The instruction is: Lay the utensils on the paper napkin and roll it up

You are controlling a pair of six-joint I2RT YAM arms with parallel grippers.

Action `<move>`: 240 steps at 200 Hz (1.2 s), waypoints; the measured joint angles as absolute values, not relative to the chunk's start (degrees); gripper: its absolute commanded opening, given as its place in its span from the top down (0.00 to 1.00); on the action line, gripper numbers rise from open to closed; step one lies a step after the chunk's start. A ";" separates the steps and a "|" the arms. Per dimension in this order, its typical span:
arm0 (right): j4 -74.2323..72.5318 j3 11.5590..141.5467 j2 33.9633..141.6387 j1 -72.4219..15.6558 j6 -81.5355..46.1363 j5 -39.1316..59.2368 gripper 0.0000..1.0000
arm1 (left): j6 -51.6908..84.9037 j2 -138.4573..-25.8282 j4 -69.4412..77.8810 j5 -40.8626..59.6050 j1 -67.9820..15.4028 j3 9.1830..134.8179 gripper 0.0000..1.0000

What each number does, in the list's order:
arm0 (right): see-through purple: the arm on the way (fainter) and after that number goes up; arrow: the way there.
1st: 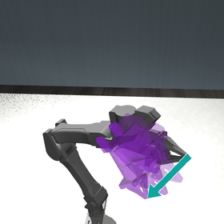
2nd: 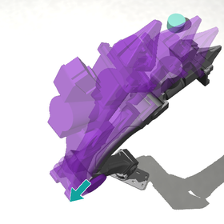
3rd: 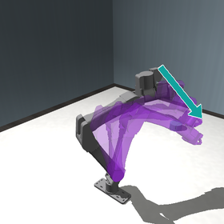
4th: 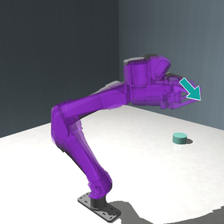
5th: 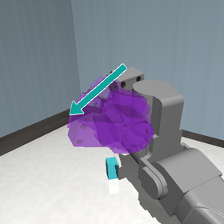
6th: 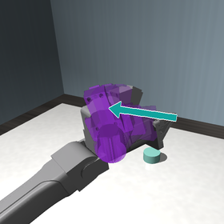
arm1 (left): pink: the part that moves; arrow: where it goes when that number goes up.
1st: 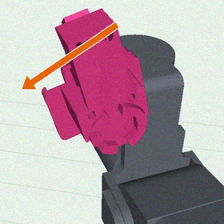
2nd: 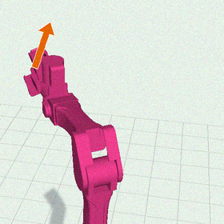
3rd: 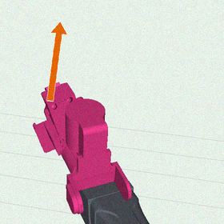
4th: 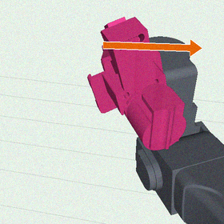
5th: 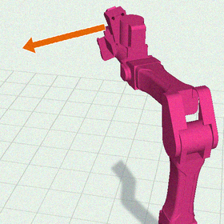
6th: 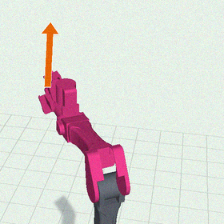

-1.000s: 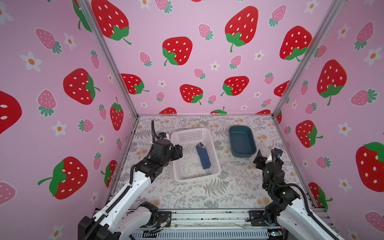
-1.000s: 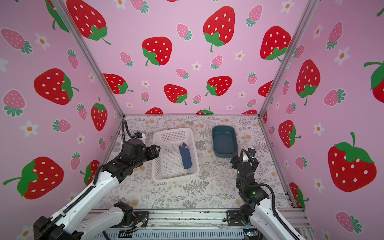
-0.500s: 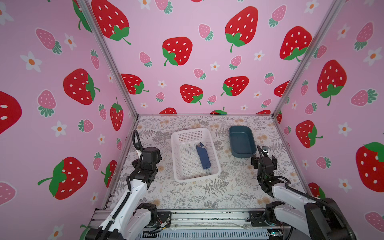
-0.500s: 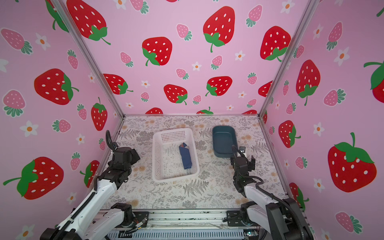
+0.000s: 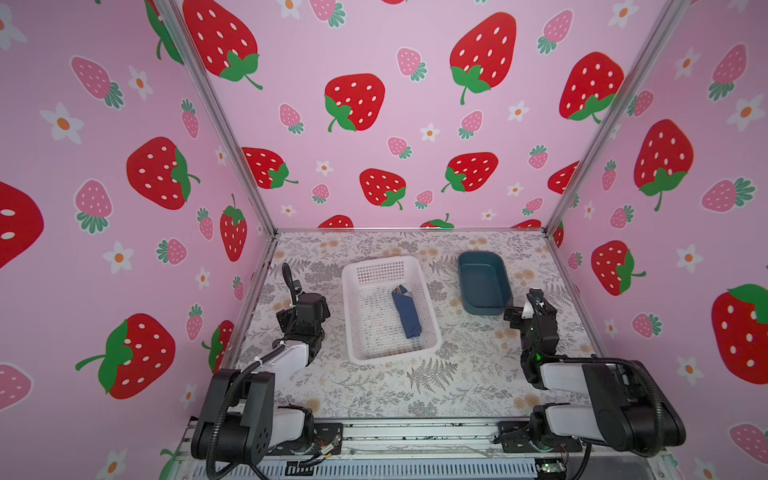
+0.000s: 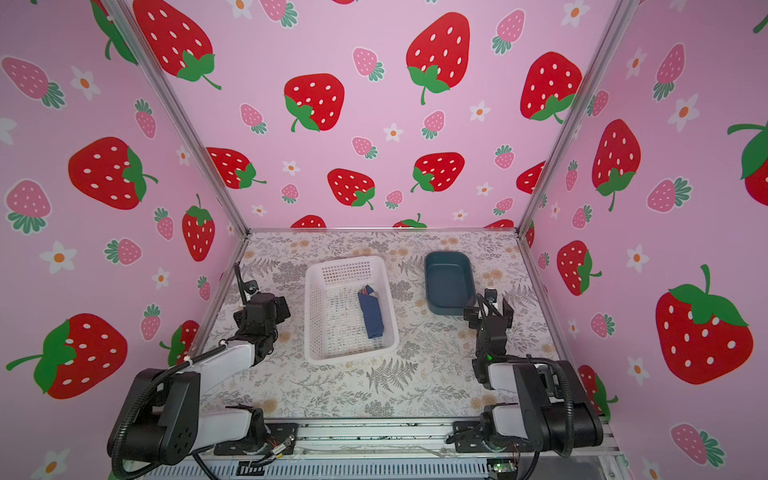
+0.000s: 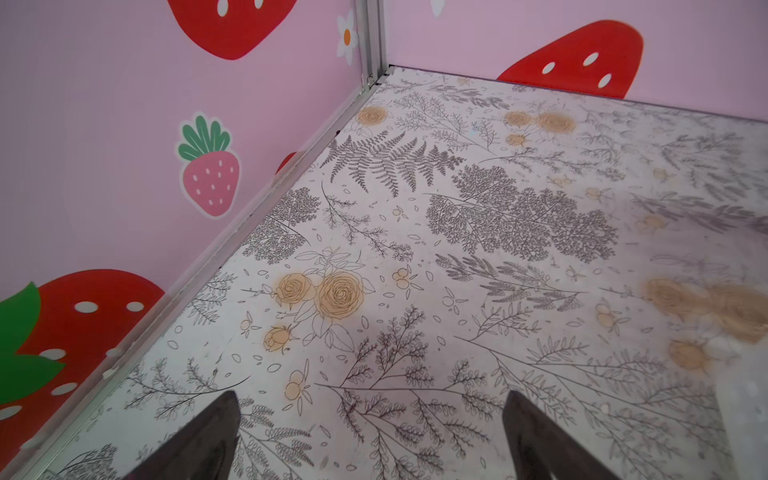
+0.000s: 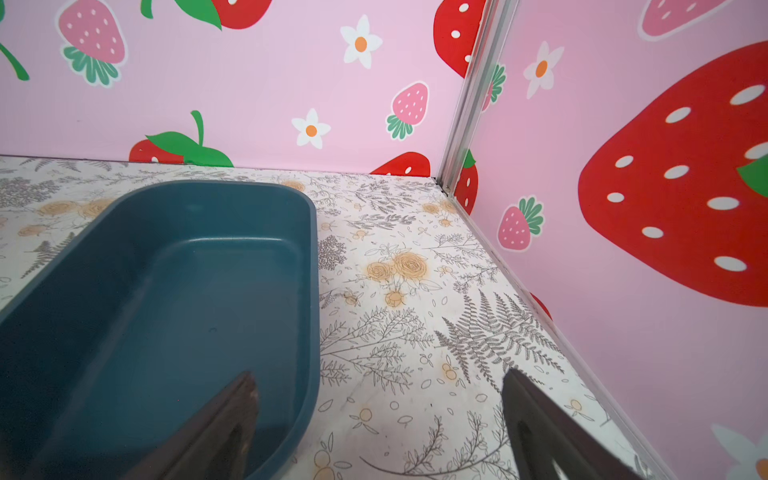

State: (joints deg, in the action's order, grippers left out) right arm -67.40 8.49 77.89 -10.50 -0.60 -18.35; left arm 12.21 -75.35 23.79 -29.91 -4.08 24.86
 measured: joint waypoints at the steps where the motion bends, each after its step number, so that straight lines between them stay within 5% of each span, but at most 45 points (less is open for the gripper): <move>1: -67.59 8.49 78.00 -10.46 -0.60 -18.28 0.07 | 12.19 -75.42 24.01 -29.78 -4.01 24.82 0.01; 98: -80.25 8.51 89.84 -8.49 -0.64 -13.89 0.00 | 8.23 -86.89 46.41 -17.61 -0.25 21.26 0.01; 240: -74.56 13.67 90.04 -8.49 -2.96 -19.75 0.00 | 5.06 -88.29 45.41 -13.82 -1.30 23.68 0.01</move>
